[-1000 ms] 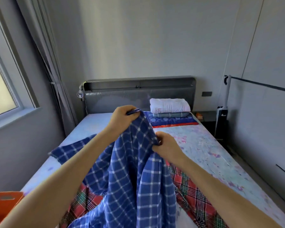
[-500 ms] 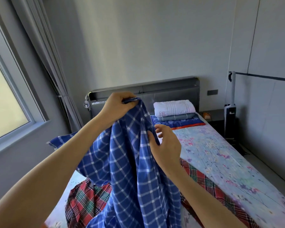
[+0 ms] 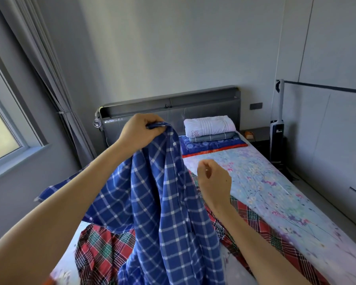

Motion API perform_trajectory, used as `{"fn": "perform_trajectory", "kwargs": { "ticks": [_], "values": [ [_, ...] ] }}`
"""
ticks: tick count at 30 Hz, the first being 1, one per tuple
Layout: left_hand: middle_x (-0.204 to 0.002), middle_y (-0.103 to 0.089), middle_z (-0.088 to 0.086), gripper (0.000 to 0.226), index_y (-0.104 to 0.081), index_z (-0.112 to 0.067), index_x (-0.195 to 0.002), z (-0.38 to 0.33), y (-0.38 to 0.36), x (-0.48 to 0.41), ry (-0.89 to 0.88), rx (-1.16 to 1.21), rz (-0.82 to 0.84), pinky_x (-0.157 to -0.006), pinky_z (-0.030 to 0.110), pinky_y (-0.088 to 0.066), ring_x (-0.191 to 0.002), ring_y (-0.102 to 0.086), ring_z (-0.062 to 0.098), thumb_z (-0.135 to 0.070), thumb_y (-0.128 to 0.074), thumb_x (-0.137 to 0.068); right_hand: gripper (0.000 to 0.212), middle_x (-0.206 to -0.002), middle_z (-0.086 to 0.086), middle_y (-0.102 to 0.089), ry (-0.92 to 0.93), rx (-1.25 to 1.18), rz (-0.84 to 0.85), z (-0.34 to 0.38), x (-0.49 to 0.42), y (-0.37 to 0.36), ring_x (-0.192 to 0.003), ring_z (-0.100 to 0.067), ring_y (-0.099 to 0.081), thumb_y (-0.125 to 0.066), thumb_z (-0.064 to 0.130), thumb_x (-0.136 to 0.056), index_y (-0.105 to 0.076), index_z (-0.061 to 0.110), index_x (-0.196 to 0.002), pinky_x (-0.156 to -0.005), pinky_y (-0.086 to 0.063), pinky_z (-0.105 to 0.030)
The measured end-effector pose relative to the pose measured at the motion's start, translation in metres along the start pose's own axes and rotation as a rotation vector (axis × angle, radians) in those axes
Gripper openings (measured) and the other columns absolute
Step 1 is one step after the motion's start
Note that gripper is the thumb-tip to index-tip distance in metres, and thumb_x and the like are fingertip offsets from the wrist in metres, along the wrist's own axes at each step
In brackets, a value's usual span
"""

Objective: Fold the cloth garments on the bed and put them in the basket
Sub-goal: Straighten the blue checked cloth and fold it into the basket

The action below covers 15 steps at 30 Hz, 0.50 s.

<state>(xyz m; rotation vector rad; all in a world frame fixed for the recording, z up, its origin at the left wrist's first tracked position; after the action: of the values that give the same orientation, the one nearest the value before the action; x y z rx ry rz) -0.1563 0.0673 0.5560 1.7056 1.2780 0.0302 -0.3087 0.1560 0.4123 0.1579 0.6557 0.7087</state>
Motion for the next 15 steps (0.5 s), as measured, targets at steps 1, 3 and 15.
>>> {"fn": "perform_trajectory", "kwargs": {
  "ticks": [1,3,15],
  "values": [
    [-0.077,-0.067,-0.003,0.014,-0.067,-0.025,-0.08,-0.002,-0.005,-0.001,-0.011,-0.021,0.022,-0.08,0.037,-0.05,-0.079,-0.06,0.018,-0.014,-0.062,-0.086,0.022,-0.068,0.011,-0.06,0.045,-0.022,-0.033,0.012,0.0,0.001,-0.06,-0.004,-0.055,-0.046,0.037,-0.091,-0.061,0.022,-0.086,-0.057,-0.041,-0.016],
    [-0.075,-0.065,-0.005,0.014,-0.067,-0.026,-0.08,-0.008,-0.016,0.0,-0.041,-0.079,0.054,-0.077,0.033,-0.049,-0.077,-0.058,0.016,-0.015,-0.062,-0.085,0.033,-0.073,0.011,-0.061,0.081,0.022,-0.029,0.028,-0.001,-0.005,-0.066,-0.006,-0.058,-0.046,0.047,-0.093,-0.063,0.019,-0.095,-0.063,-0.047,-0.021],
    [-0.077,-0.061,-0.009,0.013,-0.072,-0.02,-0.089,-0.013,-0.042,0.0,-0.085,-0.16,0.027,-0.059,0.025,-0.037,-0.075,-0.052,0.01,-0.017,-0.059,-0.086,0.018,-0.053,0.007,-0.042,-0.173,0.356,0.038,-0.036,-0.002,-0.012,-0.046,-0.012,-0.037,-0.047,0.016,-0.089,-0.052,0.014,-0.072,-0.043,-0.023,-0.024]
  ]
}}
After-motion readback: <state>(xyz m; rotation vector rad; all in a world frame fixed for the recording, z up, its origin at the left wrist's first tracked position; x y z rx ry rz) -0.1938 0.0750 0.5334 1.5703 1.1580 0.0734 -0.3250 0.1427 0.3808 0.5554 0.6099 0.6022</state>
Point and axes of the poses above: each hand's wrist, its own x-axis away from the middle knuckle, its own y-axis out of the back of the hand, z = x × y, the point moved 7 cm from there along -x, towards the middle knuckle
